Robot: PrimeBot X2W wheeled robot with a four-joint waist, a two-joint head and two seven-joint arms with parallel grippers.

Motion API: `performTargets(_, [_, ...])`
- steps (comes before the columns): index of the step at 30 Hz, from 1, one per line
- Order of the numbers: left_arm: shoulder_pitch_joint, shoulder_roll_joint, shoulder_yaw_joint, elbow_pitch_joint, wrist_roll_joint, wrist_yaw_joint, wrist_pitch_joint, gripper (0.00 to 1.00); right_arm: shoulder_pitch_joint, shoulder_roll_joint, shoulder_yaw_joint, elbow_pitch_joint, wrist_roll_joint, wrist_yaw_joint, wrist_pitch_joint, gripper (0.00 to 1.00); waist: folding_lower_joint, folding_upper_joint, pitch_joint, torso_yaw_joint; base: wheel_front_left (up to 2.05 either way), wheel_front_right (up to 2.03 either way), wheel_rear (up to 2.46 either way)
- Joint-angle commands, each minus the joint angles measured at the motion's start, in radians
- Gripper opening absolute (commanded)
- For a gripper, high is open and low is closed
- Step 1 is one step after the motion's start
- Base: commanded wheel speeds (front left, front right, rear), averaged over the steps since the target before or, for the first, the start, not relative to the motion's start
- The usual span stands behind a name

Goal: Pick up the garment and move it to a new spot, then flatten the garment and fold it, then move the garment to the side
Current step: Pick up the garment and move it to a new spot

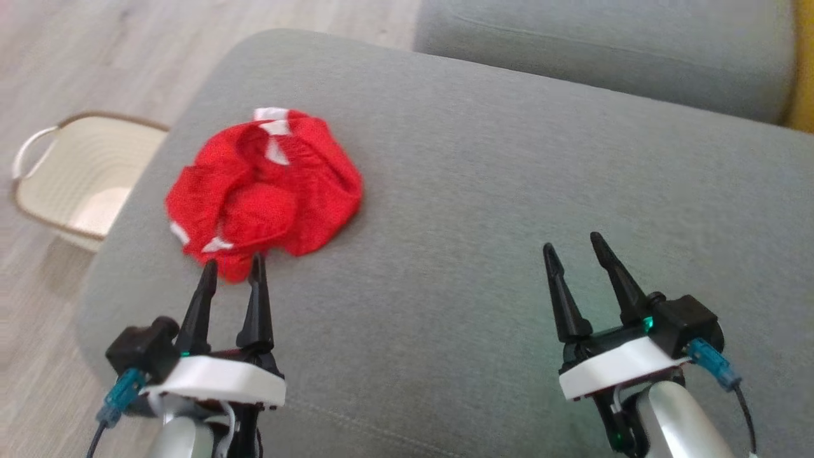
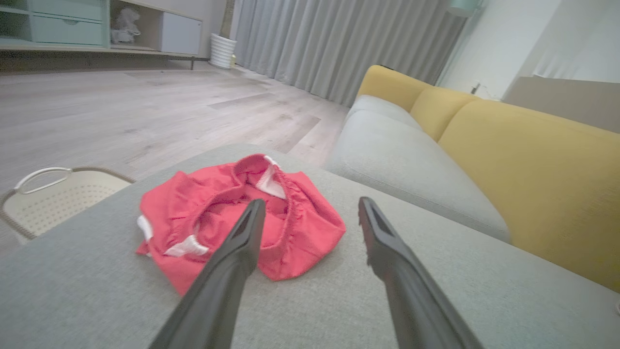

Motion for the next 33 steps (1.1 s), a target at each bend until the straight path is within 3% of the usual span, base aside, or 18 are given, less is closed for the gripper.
performTargets(1, [-0.015,0.007,0.04,-0.035,0.001,0.003,-0.012,1.0,-0.01,0.001,0.027,-0.026,0.008,0.007,-0.01,1.0,0.0001,0.0,-0.011,0.05,0.0,0.0,0.0])
performTargets(6, [0.003,0.007,0.053,-0.034,0.004,0.004,-0.012,1.0,-0.006,0.001,0.051,-0.012,0.025,0.007,-0.01,1.0,0.0001,0.0,-0.028,0.108,0.0,0.0,0.0])
performTargets(13, [0.014,0.007,0.069,-0.039,0.005,0.004,-0.012,1.0,-0.01,0.001,0.064,-0.007,0.033,0.007,-0.01,1.0,0.0001,0.0,-0.033,0.119,0.0,0.0,0.0])
performTargets(26, [-0.034,0.007,0.178,-0.067,0.017,-0.003,-0.012,1.0,-0.023,0.001,0.057,-0.018,0.019,0.007,-0.01,1.0,0.0001,0.0,0.022,0.071,0.0,0.0,0.0])
performTargets(33, [-0.145,0.008,0.245,0.003,0.075,-0.049,-0.012,1.0,-0.06,0.001,-0.027,-0.068,-0.042,0.007,0.009,1.0,0.0001,0.0,0.117,0.034,0.0,0.0,0.0])
